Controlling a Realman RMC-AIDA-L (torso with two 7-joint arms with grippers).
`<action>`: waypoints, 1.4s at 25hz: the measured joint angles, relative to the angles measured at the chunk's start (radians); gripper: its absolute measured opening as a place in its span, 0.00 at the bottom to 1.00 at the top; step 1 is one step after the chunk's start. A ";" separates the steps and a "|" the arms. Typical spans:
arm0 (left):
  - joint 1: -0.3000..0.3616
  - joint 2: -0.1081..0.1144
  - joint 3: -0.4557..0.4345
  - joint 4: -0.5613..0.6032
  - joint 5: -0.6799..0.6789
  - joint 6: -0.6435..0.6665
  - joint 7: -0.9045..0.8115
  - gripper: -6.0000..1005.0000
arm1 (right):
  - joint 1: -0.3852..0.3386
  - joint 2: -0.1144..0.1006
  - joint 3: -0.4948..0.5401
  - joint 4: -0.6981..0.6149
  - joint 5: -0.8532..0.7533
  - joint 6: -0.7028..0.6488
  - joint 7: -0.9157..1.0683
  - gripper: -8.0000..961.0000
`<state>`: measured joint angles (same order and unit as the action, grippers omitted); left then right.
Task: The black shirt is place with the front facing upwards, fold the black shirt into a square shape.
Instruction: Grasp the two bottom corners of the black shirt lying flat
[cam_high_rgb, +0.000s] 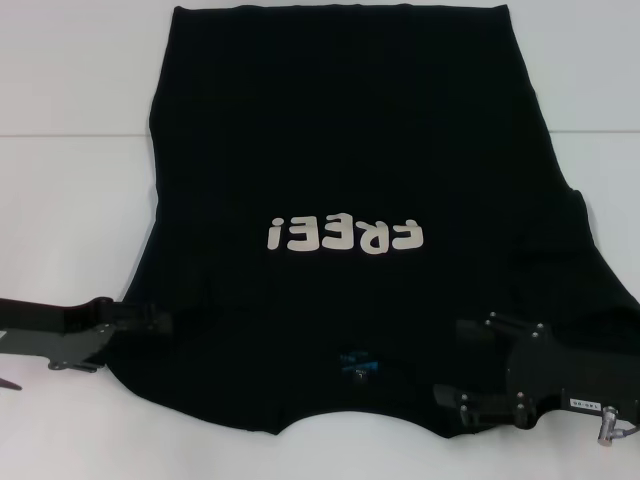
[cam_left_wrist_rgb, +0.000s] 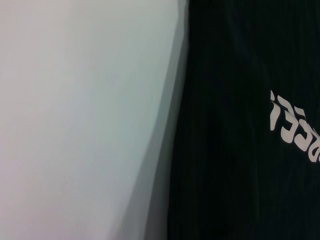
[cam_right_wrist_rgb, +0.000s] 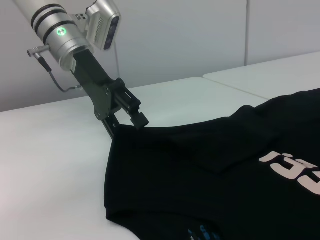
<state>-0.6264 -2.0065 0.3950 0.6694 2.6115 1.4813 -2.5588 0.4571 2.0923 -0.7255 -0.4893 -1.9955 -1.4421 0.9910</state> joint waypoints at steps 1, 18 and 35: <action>0.000 0.000 -0.003 0.000 0.000 0.000 0.000 0.89 | 0.000 0.000 0.000 0.000 0.001 0.000 0.000 0.96; 0.003 0.000 -0.001 0.005 -0.014 0.000 0.019 0.48 | -0.001 -0.001 0.008 -0.006 0.006 -0.002 0.039 0.96; 0.013 0.000 -0.023 0.009 -0.027 0.019 0.111 0.03 | 0.003 -0.105 0.003 -0.300 -0.150 -0.100 0.963 0.95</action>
<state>-0.6136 -2.0064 0.3721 0.6787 2.5849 1.5000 -2.4475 0.4603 1.9868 -0.7220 -0.7892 -2.1454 -1.5420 1.9544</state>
